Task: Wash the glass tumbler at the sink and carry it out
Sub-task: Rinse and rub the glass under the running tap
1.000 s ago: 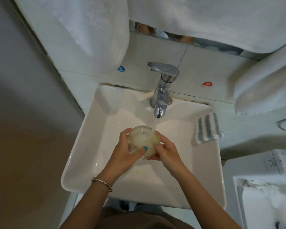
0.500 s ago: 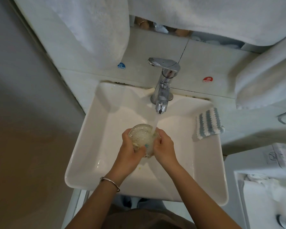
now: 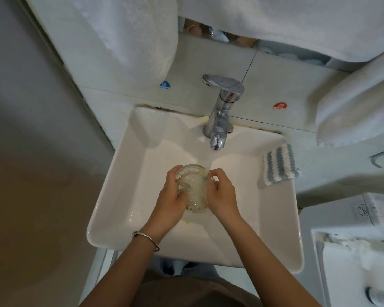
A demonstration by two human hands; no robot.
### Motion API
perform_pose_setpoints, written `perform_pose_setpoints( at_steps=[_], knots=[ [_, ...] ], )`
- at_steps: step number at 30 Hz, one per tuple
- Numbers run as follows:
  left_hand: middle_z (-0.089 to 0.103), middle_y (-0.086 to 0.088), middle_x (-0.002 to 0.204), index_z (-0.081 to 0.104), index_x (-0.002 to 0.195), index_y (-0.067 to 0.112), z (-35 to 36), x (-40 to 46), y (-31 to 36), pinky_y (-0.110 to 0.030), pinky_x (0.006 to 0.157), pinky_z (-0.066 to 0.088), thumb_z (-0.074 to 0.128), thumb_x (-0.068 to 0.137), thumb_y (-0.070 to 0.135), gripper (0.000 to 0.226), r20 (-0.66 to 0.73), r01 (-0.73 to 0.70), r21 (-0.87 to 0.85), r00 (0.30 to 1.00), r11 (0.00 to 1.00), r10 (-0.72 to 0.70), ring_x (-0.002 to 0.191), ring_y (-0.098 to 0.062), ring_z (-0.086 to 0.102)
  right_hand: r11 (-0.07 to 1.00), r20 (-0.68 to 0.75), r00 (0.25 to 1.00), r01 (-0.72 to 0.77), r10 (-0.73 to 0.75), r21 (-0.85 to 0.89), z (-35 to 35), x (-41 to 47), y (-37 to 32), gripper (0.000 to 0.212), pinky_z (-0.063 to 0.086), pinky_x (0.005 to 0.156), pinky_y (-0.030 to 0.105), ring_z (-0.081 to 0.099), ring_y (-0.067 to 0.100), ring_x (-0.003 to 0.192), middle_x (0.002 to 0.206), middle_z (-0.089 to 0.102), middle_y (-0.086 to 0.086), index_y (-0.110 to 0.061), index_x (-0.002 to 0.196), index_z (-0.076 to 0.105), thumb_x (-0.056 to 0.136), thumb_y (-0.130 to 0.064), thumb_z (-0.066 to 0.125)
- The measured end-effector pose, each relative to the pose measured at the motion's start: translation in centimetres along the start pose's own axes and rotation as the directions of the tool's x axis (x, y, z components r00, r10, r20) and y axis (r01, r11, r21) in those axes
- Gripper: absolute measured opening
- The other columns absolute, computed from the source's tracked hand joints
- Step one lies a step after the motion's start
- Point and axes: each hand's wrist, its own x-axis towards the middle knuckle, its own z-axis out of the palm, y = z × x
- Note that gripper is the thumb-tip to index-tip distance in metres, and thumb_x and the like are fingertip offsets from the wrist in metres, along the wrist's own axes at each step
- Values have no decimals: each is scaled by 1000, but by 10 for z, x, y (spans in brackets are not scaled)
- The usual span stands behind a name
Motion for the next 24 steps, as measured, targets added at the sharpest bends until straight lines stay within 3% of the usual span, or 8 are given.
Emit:
perform_pose_setpoints(
  at_steps=[2, 4, 7, 9, 13, 16, 20, 24],
  knots=[
    [55, 19, 111, 32, 131, 35, -2, 2, 2, -18, 78, 53, 41, 93, 0, 52, -9, -10, 3, 1000, 1000, 10, 99, -3, 61, 999, 50, 999, 11, -13, 40, -2, -3, 2, 25, 53, 77, 33, 63, 19, 91, 103, 65, -2, -20, 119, 58, 99, -18, 44],
    [55, 19, 108, 33, 129, 35, -2, 3, 3, -14, 75, 51, 40, 93, 0, 51, -1, -3, 9, 1000, 1000, 3, 96, -1, 60, 1000, 22, 1000, -11, 11, 18, -4, -5, 0, 28, 54, 83, 35, 63, 18, 98, 111, 66, -2, -20, 121, 60, 97, -18, 46],
    [58, 8, 111, 35, 132, 30, -1, 4, 2, -20, 77, 53, 39, 92, -2, 51, 8, 22, 12, 1000, 1000, -22, 96, -5, 60, 989, -46, 995, -99, 94, -114, -5, 1, -6, 20, 54, 76, 39, 63, 20, 89, 100, 67, -3, -25, 102, 62, 97, -36, 46],
    [59, 5, 113, 36, 134, 28, -1, 6, 3, -17, 76, 51, 39, 90, -4, 54, 16, 24, 24, 1000, 999, -24, 94, -5, 60, 990, -47, 993, -108, 104, -92, -6, 4, -9, 24, 54, 72, 39, 64, 22, 84, 93, 67, -1, -23, 95, 59, 97, -42, 46],
    [62, 12, 109, 43, 128, 33, -2, 15, 4, -10, 73, 49, 43, 92, 3, 47, 23, 4, 51, 1000, 999, -5, 93, 6, 60, 981, 81, 988, -139, 128, 136, -12, -3, -8, 13, 60, 58, 38, 69, 27, 81, 95, 68, 7, -24, 107, 59, 97, -25, 51],
    [62, 17, 107, 46, 124, 35, 0, 20, 7, -8, 70, 47, 46, 91, 6, 43, 48, 8, 63, 999, 998, -11, 94, 6, 59, 943, 169, 964, -241, 205, 231, -17, -9, -8, 23, 59, 50, 34, 70, 31, 80, 98, 66, 11, -20, 111, 54, 91, -8, 53],
    [61, 11, 112, 48, 123, 28, 10, 25, 10, -14, 74, 47, 53, 91, 10, 37, 48, 20, 65, 999, 998, -23, 99, -8, 60, 943, 120, 966, -250, 228, 220, -21, -7, -11, 20, 58, 48, 34, 68, 30, 80, 98, 63, 8, -14, 106, 51, 89, -6, 55],
    [63, 8, 109, 52, 120, 25, 14, 26, 15, -17, 74, 49, 64, 84, 9, 41, 27, 64, 4, 998, 998, -64, 95, -8, 62, 925, 72, 971, -239, 227, 296, -22, -5, -12, 17, 56, 46, 34, 68, 29, 75, 96, 65, 10, -15, 103, 53, 89, -5, 52]
  ],
)
